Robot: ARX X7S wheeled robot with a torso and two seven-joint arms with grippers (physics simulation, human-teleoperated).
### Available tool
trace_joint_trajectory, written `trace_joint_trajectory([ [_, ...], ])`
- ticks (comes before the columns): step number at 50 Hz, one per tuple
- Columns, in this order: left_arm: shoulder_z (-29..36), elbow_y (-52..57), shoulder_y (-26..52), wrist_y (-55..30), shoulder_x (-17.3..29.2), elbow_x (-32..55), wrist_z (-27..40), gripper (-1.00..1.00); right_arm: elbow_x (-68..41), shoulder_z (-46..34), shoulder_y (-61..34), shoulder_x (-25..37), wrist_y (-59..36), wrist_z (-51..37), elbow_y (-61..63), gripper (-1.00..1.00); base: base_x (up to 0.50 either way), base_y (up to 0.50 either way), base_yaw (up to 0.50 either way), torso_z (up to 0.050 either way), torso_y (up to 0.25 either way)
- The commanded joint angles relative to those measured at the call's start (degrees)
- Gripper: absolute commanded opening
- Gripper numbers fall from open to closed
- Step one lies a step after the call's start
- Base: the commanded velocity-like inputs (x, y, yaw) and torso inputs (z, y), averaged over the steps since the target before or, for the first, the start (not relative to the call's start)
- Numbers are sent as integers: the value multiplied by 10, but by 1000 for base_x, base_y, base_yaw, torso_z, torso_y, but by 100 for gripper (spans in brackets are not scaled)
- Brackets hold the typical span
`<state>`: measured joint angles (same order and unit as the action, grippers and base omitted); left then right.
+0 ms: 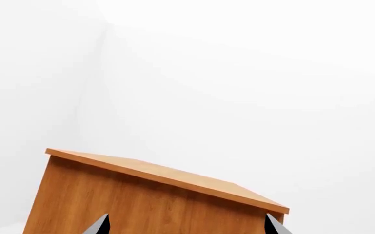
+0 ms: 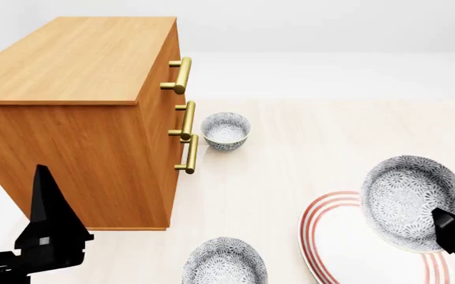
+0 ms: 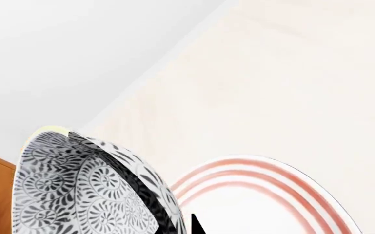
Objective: Put the bowl in the middle on the plate.
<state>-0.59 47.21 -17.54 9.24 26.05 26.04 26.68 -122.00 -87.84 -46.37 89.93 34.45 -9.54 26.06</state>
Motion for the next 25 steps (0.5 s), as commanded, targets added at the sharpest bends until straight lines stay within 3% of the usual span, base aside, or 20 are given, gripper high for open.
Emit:
trace_joint_trajectory([
  [1,1,-2,3,-1,2,0,2,100,4,11,-44,1,-22,15,-3,-100,0,0,0,0,0],
  [25,3,-2,-2,3,3,0,4,100,2,22,-51,0,-70,35,-4,-100,0,0,0,1,0],
])
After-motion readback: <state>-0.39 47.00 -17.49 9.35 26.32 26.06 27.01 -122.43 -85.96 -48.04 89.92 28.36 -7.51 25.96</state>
